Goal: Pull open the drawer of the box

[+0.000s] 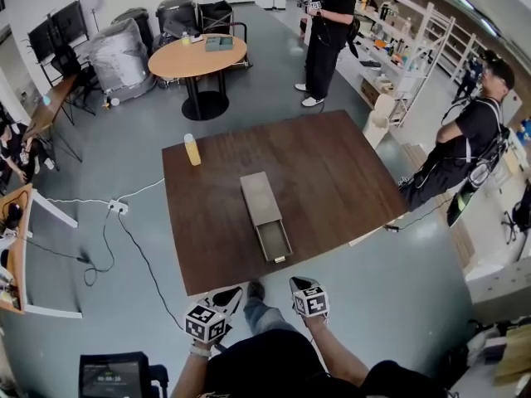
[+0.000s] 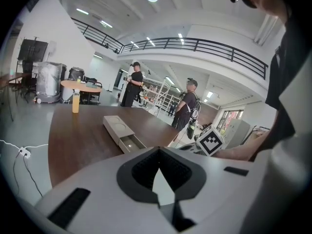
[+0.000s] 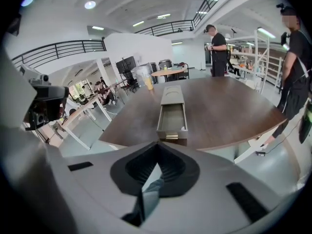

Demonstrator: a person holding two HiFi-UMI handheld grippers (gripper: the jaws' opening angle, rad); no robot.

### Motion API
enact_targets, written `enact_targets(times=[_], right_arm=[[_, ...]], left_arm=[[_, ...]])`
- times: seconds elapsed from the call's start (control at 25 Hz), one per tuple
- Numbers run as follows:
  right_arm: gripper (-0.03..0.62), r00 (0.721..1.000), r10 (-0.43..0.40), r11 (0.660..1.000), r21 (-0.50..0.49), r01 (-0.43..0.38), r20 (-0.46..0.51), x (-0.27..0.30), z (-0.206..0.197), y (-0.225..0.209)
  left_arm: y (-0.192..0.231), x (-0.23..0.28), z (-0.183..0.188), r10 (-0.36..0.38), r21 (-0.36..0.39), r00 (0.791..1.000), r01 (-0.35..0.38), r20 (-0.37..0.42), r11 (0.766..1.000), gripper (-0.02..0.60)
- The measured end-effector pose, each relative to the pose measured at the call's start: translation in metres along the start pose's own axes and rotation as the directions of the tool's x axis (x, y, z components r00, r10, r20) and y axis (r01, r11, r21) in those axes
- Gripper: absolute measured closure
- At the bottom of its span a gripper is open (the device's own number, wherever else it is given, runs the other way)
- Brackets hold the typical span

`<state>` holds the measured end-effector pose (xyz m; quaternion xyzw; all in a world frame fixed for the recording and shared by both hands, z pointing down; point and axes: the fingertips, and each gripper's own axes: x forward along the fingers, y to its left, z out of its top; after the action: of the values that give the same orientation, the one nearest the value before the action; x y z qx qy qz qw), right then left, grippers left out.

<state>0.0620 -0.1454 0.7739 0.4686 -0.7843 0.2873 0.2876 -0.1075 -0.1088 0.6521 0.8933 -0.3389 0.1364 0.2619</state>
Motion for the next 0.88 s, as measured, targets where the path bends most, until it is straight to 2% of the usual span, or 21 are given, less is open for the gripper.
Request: enact_targets(times=[0.24,0.4,0.6,0.88], right_arm=[[0.605,0.995,0.057,0.997,-0.05,-0.053,0.082,-0.037,-0.038,0.037],[0.606,0.988,0.102,0.992,-0.085,-0.092,0.112,-0.067,-0.066,0.061],[0.606,0.985,0.133,0.982,-0.152,-0.116,0.107,-0.122,-0.102,0.085],[0.606,0.979,0.119,0.985,-0.145,-0.095,0.165,-0.183,-0.118,0.088]], left_arm=[[-0.038,-0.039,-0.042,0.029,-0.023,0.999,-0.029,0.031,0.999,0.575],[-0.067,-0.061,-0.077,0.032,0.004,0.999,-0.032,0.015,0.999,0.575],[-0.106,-0.081,-0.103,0.015,0.017,1.0,-0.015,-0.007,1.0,0.575],[-0.158,-0.076,-0.121,-0.047,0.017,0.999,0.047,-0.005,0.999,0.575]])
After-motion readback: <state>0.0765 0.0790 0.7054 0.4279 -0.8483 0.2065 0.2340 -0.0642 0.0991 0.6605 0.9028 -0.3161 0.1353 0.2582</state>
